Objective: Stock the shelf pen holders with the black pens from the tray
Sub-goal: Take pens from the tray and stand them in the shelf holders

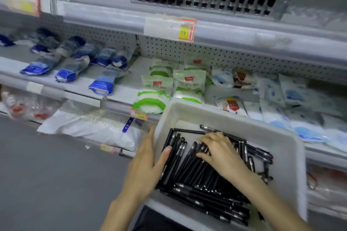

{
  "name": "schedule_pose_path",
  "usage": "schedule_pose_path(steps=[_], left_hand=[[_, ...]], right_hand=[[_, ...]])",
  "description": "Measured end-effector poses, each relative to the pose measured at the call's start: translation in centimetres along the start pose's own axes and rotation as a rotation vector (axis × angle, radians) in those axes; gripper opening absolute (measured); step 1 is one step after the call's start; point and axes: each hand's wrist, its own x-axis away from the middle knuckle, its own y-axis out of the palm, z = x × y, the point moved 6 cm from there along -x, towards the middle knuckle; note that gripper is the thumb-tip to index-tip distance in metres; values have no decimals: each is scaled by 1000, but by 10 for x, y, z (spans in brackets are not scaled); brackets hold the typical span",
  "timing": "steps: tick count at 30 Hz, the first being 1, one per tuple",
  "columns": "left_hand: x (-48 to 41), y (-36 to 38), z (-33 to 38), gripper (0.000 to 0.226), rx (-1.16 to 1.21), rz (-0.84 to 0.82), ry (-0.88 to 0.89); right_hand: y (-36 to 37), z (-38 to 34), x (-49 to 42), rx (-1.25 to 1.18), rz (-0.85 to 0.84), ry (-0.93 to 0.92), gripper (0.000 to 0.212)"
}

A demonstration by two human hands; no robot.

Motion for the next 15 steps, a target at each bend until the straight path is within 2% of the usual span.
schedule_pose_path(steps=[2,4,9,15], left_hand=[[-3,-2,3,82,-3,2,-5],[-3,-2,4,81,2,0,-1],[1,-1,3,75,-28,17,10],[-1,0,2,81,-36,25,15]], right_hand=[[6,7,2,141,47,37,52],[7,10,3,168,104,78,55],[15,11,7,29,132,72,54],[29,1,15,-24,206,43,52]])
